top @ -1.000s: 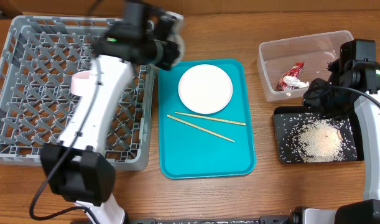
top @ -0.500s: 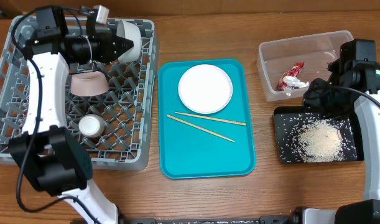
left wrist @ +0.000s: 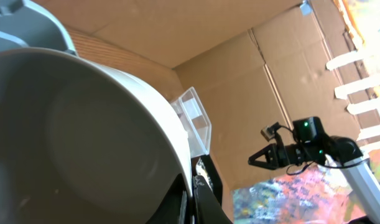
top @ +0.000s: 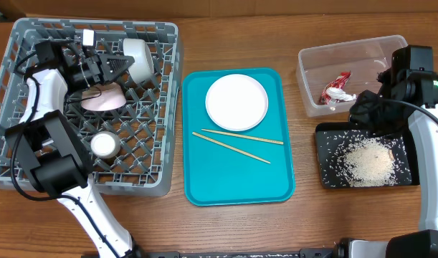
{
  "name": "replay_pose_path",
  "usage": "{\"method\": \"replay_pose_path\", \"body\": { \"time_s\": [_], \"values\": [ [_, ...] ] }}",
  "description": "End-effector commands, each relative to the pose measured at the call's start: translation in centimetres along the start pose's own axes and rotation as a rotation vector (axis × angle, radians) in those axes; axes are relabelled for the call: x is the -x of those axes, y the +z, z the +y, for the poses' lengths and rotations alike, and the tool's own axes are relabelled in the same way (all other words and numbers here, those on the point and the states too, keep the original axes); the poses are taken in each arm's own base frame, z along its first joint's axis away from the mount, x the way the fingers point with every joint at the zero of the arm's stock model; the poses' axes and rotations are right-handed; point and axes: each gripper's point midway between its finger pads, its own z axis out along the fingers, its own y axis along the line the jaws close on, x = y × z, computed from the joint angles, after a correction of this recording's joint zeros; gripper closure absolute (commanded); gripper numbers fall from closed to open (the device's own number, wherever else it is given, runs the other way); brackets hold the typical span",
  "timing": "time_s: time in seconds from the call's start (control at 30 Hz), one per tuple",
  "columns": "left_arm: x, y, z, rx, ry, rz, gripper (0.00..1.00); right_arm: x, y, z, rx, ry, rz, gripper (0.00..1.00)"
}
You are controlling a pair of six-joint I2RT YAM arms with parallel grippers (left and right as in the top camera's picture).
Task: Sort waste into correct bins and load items into the dishwasher
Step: 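Carry the grey-white bowl to the rack and set it beside the pink bowl, then reach the left gripper down to the wooden chopsticks on the tray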
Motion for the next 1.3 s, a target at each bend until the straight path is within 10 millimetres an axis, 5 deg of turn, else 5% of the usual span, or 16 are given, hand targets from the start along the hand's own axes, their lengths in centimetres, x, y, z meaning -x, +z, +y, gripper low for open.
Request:
{"method": "replay_pose_path", "body": {
  "time_s": [0.0, 0.07, 0.2, 0.27, 0.43, 0.63, 0.77, 0.93, 1.07, 1.27],
  "values": [
    [0.0, -1.1, 2.1, 0.082, -0.053, -0.006, 0.96, 0.6, -1.2, 0.0, 0.005, -0.007, -0.049, 0.47],
    [-0.1, -2.1, 3.6, 0.171, -0.097, -0.010, 0.90, 0.6, -1.2, 0.0, 0.004, -0.006, -0.049, 0.47],
    [0.4, -4.0, 3.9, 0.204, -0.111, -0.044, 0.26, 0.6, -1.2, 0.0, 0.005, -0.006, -0.049, 0.47],
    [0.7, -4.6, 3.7, 0.227, -0.099, -0.053, 0.02, 0.6, -1.2, 0.0, 0.004, -0.005, -0.047, 0.47],
    [2.4, -6.1, 1.6, 0.434, 0.020, -0.053, 0.00, 0.6, -1.2, 0.0, 0.004, -0.006, -0.045, 0.48],
    [5.0, -6.9, -6.2, 0.593, 0.236, -0.091, 0.00, 0.6, -1.2, 0.0, 0.003, -0.006, -0.046, 0.47],
    [4.6, -6.2, -10.5, 0.724, 0.307, -0.088, 0.00, 0.6, -1.2, 0.0, 0.003, -0.005, -0.045, 0.47],
    [1.2, -3.0, -12.6, 0.870, 0.312, 0.024, 0.00, 0.5, -1.3, -0.9, -0.047, 0.002, -0.048, 0.46],
    [-3.7, 1.7, -12.0, 0.961, 0.310, 0.229, 0.00, 0.8, -1.4, -2.0, -0.077, 0.029, -0.056, 0.44],
    [-10.3, 9.8, -11.4, 1.024, 0.584, 0.585, 0.00, 1.0, -1.5, -3.0, -0.083, 0.059, -0.057, 0.40]
  ]
}}
